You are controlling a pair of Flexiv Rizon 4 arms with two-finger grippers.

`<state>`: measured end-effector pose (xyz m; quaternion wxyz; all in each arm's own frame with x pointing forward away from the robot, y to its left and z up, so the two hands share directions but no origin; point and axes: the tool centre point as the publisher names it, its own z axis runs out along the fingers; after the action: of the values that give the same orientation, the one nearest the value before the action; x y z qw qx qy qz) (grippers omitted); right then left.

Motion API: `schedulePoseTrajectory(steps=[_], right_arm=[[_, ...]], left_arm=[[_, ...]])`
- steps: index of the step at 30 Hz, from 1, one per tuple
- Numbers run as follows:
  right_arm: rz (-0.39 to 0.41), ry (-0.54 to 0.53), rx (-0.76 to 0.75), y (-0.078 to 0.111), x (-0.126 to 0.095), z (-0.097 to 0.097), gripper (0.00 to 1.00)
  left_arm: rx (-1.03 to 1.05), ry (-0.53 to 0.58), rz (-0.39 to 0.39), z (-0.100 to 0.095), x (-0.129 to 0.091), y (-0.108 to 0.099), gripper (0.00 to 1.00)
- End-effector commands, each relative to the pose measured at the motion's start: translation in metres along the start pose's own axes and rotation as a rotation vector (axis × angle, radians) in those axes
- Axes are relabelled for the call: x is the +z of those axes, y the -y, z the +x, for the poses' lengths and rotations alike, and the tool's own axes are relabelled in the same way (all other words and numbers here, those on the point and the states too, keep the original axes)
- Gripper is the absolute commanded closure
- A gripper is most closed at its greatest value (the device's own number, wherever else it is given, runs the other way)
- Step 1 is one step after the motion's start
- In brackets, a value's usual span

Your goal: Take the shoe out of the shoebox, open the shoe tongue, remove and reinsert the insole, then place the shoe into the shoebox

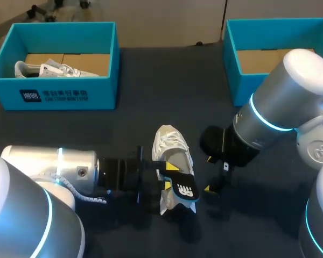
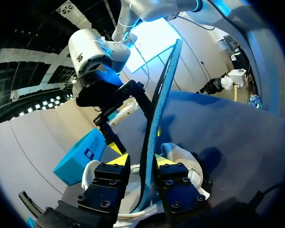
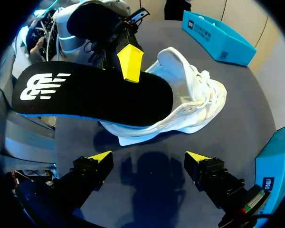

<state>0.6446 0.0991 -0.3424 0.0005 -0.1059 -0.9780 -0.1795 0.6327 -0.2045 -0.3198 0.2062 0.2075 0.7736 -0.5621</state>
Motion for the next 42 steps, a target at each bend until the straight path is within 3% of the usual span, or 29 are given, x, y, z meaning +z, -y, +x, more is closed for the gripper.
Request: schedulePoseTrajectory(steps=[1, 14, 16, 19, 42], right_arm=[[0.001, 0.004, 0.001, -0.001, 0.003, 0.001, 0.00], [0.001, 0.004, 0.001, -0.001, 0.003, 0.001, 0.00], [0.001, 0.004, 0.001, -0.001, 0.003, 0.001, 0.00], [0.001, 0.004, 0.001, -0.001, 0.003, 0.001, 0.00], [0.001, 0.004, 0.001, -0.001, 0.003, 0.001, 0.00]], left_arm=[[0.001, -0.027, -0.027, -0.002, 0.003, 0.008, 0.69], [-0.002, -0.052, -0.053, 0.001, 0.012, 0.010, 0.72], [-0.001, -0.056, -0.050, 0.002, 0.012, 0.011, 0.77], [0.001, -0.061, -0.050, 0.003, 0.013, 0.010, 1.00], [0.088, -0.020, 0.005, 0.003, 0.013, -0.018, 1.00]])
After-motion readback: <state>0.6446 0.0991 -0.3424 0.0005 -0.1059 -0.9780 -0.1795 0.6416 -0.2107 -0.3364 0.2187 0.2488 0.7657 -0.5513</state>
